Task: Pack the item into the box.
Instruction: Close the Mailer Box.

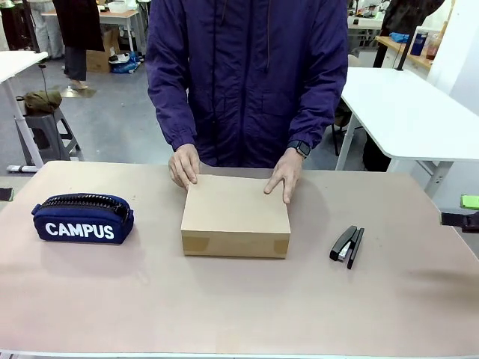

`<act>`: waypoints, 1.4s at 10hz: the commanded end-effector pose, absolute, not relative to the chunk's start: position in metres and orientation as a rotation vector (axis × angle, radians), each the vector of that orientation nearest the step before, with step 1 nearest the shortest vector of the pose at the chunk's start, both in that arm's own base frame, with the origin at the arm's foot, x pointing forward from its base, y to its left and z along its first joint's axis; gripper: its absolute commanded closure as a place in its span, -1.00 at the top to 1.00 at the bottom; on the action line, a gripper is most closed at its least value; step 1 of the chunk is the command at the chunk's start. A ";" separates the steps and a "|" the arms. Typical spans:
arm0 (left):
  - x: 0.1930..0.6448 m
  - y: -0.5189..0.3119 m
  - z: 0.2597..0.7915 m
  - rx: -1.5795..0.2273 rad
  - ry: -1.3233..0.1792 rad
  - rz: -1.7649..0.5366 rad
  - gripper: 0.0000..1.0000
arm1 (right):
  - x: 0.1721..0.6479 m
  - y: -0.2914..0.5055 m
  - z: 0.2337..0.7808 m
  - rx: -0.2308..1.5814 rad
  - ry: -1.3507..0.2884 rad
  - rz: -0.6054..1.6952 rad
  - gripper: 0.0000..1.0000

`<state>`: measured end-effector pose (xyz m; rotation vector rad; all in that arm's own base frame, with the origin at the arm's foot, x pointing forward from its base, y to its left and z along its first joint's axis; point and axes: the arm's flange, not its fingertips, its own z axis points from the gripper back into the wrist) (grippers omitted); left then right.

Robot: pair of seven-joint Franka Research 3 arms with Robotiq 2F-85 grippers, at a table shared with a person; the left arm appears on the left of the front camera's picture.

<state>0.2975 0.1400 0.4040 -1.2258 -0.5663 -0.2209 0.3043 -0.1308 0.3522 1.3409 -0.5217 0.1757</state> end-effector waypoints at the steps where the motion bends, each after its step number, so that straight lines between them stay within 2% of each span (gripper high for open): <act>1: 0.293 0.136 0.407 -1.234 -0.559 -0.214 1.00 | 0.302 -0.130 0.355 1.338 -0.527 0.180 1.00; 14: 0.293 0.136 0.407 -1.234 -0.559 -0.214 1.00 | 0.302 -0.130 0.355 1.338 -0.527 0.180 1.00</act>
